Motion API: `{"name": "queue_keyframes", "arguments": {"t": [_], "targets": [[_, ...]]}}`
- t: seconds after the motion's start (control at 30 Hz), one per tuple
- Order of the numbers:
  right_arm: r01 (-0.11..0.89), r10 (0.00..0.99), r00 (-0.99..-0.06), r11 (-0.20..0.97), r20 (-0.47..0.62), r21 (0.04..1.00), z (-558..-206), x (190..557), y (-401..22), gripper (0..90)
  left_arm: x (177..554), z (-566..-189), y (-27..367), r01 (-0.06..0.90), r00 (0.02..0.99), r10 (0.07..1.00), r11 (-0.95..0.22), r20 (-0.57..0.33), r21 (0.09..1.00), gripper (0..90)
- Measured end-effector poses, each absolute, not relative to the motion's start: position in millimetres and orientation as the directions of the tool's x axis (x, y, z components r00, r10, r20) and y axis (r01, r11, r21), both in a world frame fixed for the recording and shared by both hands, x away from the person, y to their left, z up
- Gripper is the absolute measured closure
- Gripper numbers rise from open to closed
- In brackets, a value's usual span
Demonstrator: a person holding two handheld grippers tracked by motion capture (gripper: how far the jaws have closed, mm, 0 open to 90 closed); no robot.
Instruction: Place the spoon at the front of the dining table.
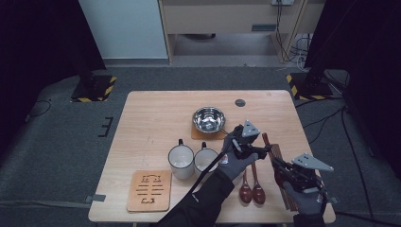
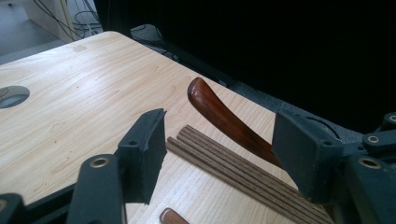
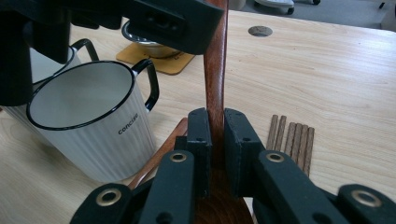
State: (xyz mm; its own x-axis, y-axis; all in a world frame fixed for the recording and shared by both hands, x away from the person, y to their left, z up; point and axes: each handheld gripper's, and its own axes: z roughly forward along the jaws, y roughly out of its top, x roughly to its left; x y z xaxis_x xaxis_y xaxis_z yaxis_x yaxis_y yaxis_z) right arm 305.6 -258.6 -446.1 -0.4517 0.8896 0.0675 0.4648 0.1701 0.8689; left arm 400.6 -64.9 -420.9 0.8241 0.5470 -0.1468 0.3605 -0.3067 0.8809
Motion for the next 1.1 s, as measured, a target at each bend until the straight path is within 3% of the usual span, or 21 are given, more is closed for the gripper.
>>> {"name": "queue_keyframes", "arguments": {"t": [1.1], "targets": [[0.461, 0.885, -0.461, 0.176, 0.065, 0.87, -446.5, 305.9, -256.8, 81.2, 392.9, -421.1, -74.7, 0.349, 0.845, 0.512, -0.31, -0.154, 0.885, 56.9]]}}
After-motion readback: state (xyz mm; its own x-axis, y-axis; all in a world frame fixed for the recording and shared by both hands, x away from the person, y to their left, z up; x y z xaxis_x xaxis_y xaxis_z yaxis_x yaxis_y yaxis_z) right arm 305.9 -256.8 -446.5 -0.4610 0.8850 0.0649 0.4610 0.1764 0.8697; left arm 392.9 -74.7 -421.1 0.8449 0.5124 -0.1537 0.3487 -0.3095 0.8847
